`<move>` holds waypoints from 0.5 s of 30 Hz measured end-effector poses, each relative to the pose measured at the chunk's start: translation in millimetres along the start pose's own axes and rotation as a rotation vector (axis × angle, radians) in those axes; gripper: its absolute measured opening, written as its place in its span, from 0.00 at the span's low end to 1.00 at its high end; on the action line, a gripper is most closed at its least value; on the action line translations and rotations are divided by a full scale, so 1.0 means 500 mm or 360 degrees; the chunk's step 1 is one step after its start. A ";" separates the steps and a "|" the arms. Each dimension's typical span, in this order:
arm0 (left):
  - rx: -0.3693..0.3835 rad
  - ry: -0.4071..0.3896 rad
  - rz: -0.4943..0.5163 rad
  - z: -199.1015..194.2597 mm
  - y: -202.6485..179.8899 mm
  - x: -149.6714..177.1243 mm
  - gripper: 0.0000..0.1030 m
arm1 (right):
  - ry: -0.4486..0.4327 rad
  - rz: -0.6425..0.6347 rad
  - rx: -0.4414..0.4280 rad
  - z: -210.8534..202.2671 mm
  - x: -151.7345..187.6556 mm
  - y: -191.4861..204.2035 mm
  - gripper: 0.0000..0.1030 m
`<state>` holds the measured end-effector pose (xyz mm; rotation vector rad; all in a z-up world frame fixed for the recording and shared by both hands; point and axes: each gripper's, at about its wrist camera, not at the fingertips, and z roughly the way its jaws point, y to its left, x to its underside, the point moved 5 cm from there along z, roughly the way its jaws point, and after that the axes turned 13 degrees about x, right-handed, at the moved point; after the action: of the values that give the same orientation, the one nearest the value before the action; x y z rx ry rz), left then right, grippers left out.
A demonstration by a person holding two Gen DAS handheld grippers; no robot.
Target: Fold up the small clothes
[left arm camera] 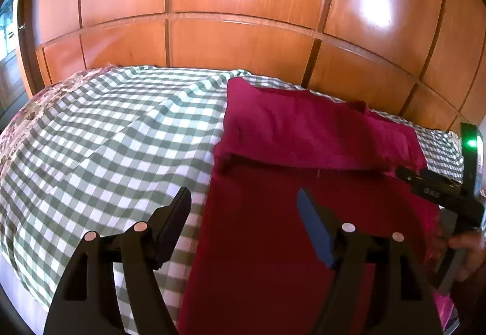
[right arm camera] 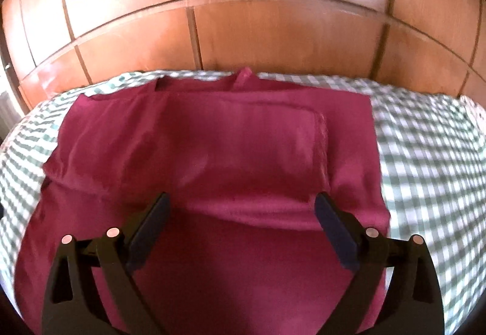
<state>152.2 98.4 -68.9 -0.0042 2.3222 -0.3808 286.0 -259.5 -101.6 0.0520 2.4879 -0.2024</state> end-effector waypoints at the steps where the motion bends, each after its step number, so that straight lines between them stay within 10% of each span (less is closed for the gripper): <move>1: 0.0003 0.0010 -0.0001 -0.001 0.002 0.006 0.71 | 0.0015 0.0005 -0.0002 -0.006 0.012 -0.010 0.92; 9: 0.0015 0.0144 -0.0024 -0.017 0.046 0.085 0.71 | 0.0086 0.0053 0.0110 -0.086 0.119 -0.154 0.92; 15: 0.0178 0.0305 -0.0043 -0.058 0.066 0.171 0.60 | 0.0324 0.0187 -0.0075 -0.140 0.238 -0.228 0.91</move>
<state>75.2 127.5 -118.4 0.0581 2.4877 -0.5453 139.8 -362.3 -103.0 0.2079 2.6808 -0.0923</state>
